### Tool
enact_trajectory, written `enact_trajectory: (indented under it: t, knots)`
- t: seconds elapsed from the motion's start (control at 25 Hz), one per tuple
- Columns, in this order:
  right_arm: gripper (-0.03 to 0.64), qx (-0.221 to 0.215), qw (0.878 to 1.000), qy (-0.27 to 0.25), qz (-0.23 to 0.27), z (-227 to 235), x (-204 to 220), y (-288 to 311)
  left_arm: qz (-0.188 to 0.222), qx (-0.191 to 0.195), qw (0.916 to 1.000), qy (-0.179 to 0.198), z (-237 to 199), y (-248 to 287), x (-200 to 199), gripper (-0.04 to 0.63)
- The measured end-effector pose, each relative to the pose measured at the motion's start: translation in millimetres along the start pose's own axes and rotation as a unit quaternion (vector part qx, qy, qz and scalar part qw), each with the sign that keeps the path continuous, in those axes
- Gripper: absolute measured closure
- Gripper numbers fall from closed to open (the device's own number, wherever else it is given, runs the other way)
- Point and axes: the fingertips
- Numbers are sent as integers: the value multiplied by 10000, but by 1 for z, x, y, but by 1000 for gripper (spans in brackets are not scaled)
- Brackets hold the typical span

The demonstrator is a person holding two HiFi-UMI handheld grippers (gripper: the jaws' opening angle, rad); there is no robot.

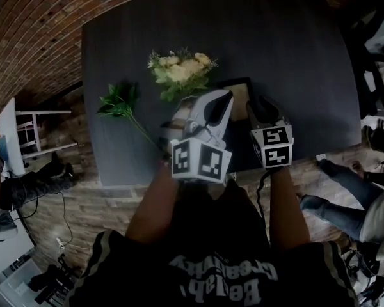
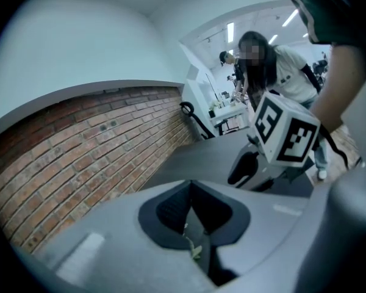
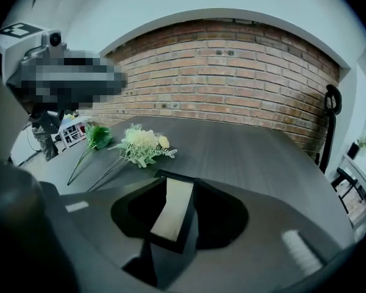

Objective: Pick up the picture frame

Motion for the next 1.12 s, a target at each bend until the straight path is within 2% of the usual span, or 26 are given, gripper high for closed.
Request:
enact_trajectory:
  t: [0.6,1.12]
  knots:
    - [472,-128,9975,375,-583,7,35,30,-73,121,9999,-74,-1,14,8,592]
    - [472,-132,9956,361,-860,8,54,50,-97,179,9998,-67,-2,21,17,592]
Point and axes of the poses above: the fingertips, and each gripper's own axes: y forward along the fingers, z to its right, x out of its underside, and after that the axes turned 6 degrees about x, right-handed
